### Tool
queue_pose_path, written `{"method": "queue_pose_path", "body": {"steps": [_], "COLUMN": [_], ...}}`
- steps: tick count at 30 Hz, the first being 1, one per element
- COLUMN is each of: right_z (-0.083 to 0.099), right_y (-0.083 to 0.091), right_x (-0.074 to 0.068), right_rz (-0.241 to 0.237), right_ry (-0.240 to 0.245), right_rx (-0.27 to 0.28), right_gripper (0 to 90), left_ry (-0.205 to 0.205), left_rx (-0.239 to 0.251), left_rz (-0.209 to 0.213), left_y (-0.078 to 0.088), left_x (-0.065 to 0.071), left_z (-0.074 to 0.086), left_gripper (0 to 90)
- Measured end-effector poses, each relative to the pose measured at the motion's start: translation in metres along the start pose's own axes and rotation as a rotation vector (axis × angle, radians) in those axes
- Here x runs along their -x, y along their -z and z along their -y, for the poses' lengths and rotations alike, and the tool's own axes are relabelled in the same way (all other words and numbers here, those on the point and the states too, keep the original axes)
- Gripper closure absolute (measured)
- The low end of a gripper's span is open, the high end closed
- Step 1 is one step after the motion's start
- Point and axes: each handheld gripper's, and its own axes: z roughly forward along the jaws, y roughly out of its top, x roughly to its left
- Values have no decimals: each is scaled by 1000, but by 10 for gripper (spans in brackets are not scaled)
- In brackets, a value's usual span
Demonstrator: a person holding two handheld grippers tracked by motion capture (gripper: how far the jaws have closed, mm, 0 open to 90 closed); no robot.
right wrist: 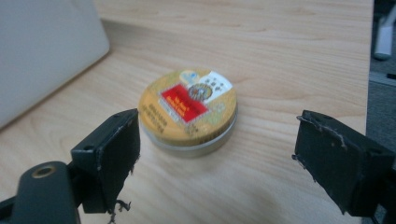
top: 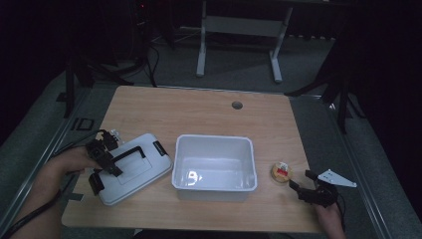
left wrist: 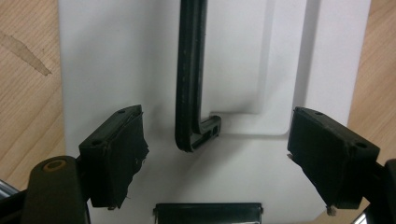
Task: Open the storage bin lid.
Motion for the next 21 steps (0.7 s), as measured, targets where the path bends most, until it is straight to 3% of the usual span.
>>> {"method": "queue_pose_path", "body": {"steps": [6,9,13,19,21], "right_z": [-2,-3,-6,-17,-20], "right_y": [2,0,-1,-2,-3], "right_x": [5,5,2,-5,-6], "right_rz": [-55,-144,-190,-216,-218], "right_ry": [88,135,195,310,335], "right_rx": [-64,-151,-241,-394,-421], "right_gripper": [141,142,142,142,142], "left_ry": [-3,1,-14,-15,-18], "left_rx": [-11,-19,-34,-31,-39], "left_rz": [-6,-8,-4,-11,-12], "left_y": [2,2,0,2,2], "left_x": [-1,0,2,3,4], "left_z": [2,3,2,0,-1], "left_gripper": [184,183,184,184,184]}}
